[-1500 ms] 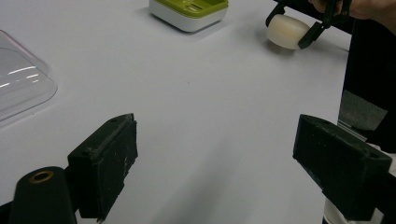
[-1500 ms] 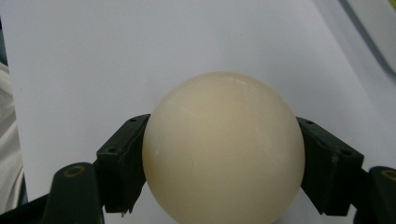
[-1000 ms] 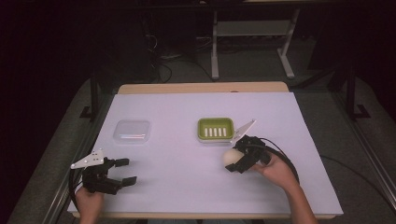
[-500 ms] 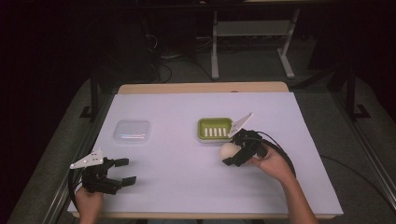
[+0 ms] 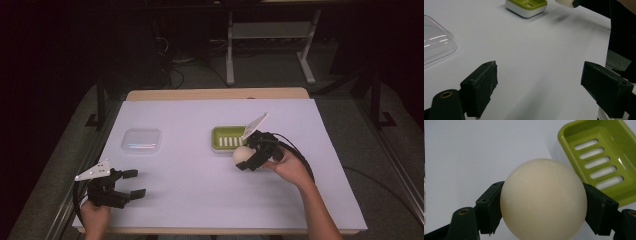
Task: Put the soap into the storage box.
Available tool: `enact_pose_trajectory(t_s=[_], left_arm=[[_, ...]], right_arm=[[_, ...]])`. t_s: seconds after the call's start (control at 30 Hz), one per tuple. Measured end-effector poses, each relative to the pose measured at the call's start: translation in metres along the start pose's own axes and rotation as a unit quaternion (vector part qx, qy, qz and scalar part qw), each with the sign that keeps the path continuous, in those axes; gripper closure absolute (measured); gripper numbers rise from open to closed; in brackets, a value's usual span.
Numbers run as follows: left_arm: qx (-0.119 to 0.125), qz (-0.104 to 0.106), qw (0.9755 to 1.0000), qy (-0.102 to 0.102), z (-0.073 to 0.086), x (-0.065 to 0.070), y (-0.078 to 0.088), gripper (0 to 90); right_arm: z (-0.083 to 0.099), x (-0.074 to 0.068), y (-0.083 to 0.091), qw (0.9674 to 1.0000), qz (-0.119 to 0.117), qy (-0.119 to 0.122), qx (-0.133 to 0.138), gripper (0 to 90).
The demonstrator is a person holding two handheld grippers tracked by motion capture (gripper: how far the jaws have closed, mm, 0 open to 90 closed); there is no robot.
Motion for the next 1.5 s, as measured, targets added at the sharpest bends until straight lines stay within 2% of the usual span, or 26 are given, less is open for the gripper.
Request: enact_pose_trajectory(t_s=[0.07,0.33,0.63,0.7,0.8,1.07,1.2,1.33,1.5], left_arm=[[0.004,0.0,1.0,0.007,0.0,0.001,0.0,13.1],[0.004,0.001,1.0,0.004,-0.001,0.001,0.0,13.2],[0.005,0.0,1.0,0.007,-0.001,0.0,0.0,13.2],[0.004,0.0,1.0,0.006,-0.001,0.0,0.0,13.1],[0.004,0.0,1.0,0.006,-0.001,0.0,0.0,13.2],[0.004,0.001,1.0,0.008,0.0,0.0,-0.001,13.1],[0.004,0.002,1.0,0.006,-0.001,-0.001,0.0,13.2],[0.005,0.002,1.0,0.006,-0.001,-0.001,0.0,13.1],[0.004,0.003,1.0,0.006,-0.001,-0.001,-0.001,13.1]], right_arm=[[-0.005,0.002,0.001,1.0,0.0,0.004,-0.001,24.5],[-0.02,0.009,0.003,0.9998,-0.003,0.02,-0.002,24.5],[-0.037,0.021,0.008,0.9997,0.005,0.023,0.002,24.5],[-0.039,0.023,0.008,0.9998,0.0,0.02,0.004,24.5],[-0.041,0.027,0.005,0.9997,0.003,0.024,0.004,24.5],[-0.041,0.033,-0.005,0.9999,0.002,0.015,-0.005,24.5],[-0.04,0.041,-0.01,0.9999,0.004,0.009,-0.01,24.5],[-0.042,0.047,-0.01,0.9999,0.004,0.001,-0.01,24.5],[-0.051,0.052,-0.006,0.9998,0.012,0.012,-0.012,24.5]])
Point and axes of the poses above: each handheld gripper's, and its own axes: y roughly backward along the jaws, z roughly out of its underside, x roughly to its right, the point moved 8 cm from there along -y, roughly forward along the jaws, and after that the axes turned 12 degrees about y, right-handed, at the moved point
